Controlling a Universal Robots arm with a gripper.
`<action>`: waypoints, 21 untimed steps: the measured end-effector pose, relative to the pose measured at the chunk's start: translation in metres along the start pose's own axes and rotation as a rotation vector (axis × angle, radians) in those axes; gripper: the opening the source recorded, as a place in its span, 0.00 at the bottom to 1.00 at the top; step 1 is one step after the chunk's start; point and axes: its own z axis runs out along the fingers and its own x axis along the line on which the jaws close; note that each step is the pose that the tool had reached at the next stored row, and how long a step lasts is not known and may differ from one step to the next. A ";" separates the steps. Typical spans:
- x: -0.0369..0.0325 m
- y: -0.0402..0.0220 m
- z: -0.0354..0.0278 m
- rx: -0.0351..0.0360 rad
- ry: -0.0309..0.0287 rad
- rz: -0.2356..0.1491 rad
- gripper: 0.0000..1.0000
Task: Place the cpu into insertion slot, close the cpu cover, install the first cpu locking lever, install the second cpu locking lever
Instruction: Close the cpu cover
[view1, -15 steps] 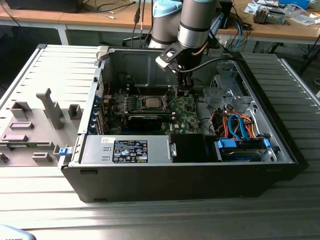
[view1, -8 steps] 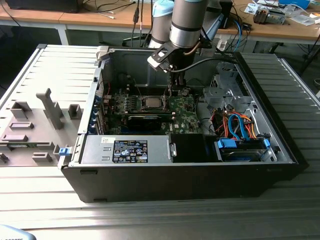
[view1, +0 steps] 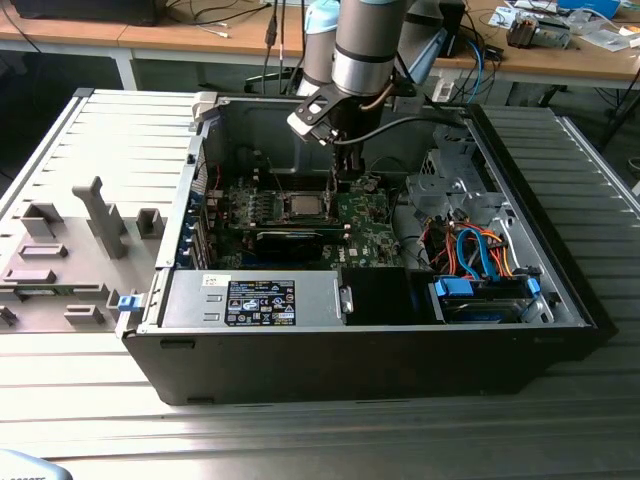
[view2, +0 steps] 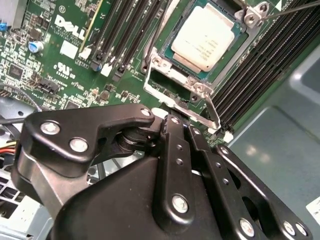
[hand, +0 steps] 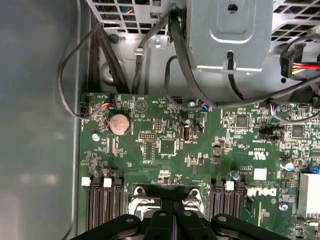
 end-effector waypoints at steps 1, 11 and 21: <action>0.0001 -0.0015 0.0002 -0.0001 0.0001 0.000 0.11; 0.0007 -0.0145 0.0015 0.0000 0.0001 0.000 0.11; 0.0027 -0.0544 0.0145 -0.0001 0.0001 0.000 0.11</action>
